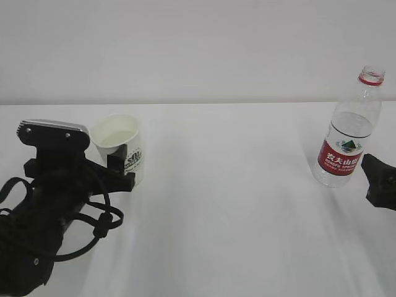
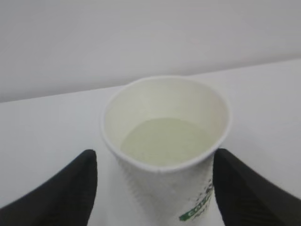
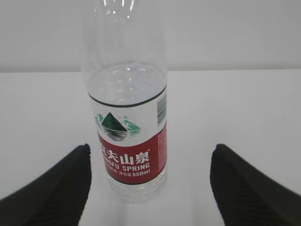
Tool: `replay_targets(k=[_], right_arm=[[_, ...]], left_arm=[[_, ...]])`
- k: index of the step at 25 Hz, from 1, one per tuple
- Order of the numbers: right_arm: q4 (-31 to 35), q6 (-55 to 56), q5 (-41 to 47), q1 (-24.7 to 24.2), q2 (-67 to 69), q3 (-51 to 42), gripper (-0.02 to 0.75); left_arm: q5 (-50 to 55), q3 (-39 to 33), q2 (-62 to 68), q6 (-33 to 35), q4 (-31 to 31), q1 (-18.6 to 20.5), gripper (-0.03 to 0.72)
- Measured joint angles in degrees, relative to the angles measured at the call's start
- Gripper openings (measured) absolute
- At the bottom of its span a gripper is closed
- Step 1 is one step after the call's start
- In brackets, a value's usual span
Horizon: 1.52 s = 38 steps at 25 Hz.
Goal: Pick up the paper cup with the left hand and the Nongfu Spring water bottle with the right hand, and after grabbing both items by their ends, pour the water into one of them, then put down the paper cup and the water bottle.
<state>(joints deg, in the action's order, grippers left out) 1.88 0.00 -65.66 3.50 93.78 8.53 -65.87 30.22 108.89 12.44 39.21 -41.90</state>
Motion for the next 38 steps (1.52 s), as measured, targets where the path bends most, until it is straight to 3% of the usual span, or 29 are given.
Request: replay_targets(k=[12,38], right_arm=[[0.5,1.4,0.6,0.0,-6.8,0.0,0.593],[0.6,0.0,39.3,0.0,-33.2,11.5,0.593]], left_arm=[[0.0,-0.1,-10.0,0.0,0.2,0.0,0.546],[10.0,-0.1,-27.0,2.1,-0.8,0.0,0.524]])
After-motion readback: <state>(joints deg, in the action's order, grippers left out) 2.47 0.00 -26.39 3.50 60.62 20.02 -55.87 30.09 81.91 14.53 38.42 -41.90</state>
